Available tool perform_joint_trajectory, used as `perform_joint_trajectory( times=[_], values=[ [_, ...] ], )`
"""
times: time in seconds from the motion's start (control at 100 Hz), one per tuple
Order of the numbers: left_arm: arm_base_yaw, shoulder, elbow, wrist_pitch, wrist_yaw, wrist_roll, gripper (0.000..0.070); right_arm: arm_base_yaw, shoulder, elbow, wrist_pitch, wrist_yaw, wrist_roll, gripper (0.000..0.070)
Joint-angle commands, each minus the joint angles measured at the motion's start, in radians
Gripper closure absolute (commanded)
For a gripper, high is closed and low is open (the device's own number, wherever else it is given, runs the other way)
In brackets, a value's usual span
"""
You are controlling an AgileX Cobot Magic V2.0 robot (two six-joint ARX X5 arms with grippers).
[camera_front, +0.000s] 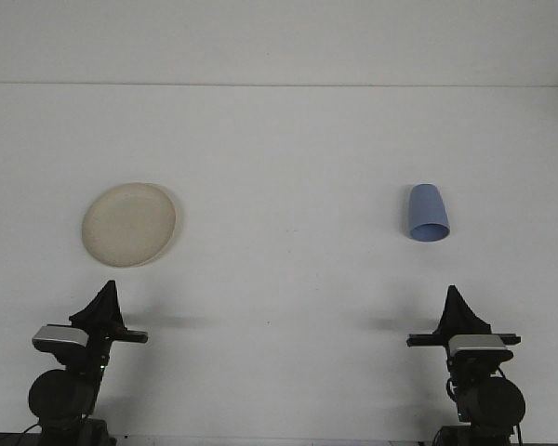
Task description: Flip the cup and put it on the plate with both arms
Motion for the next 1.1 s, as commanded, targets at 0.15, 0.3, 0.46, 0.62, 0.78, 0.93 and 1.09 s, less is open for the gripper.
perform_joint_trajectory(
  times=[0.15, 0.3, 0.46, 0.62, 0.78, 0.93, 1.09],
  values=[
    [-0.002, -0.002, -0.020, 0.011, 0.004, 0.008, 0.0694, -0.001, 0.000, 0.000, 0.012, 0.001, 0.001, 0.0700],
    [-0.002, -0.002, -0.020, 0.011, 0.004, 0.008, 0.0694, 0.000, 0.000, 0.037, 0.004, -0.004, 0.001, 0.0700],
    [-0.002, -0.002, -0.020, 0.011, 0.004, 0.008, 0.0694, 0.000, 0.010, 0.167, -0.107, -0.007, 0.005, 0.0700],
    [-0.002, -0.002, -0.020, 0.011, 0.004, 0.008, 0.0694, 0.000, 0.093, 0.361, -0.311, -0.007, 0.003, 0.0700],
    [-0.002, -0.002, -0.020, 0.011, 0.004, 0.008, 0.0694, 0.000, 0.246, 0.576, -0.526, -0.006, 0.000, 0.0700],
    [-0.002, -0.002, -0.020, 0.011, 0.004, 0.008, 0.0694, 0.000, 0.419, 0.772, -0.765, -0.003, 0.000, 0.0700],
    [-0.002, -0.002, -0.020, 0.011, 0.004, 0.008, 0.0694, 0.000, 0.567, 0.900, -0.943, -0.004, 0.000, 0.0700]
  ],
)
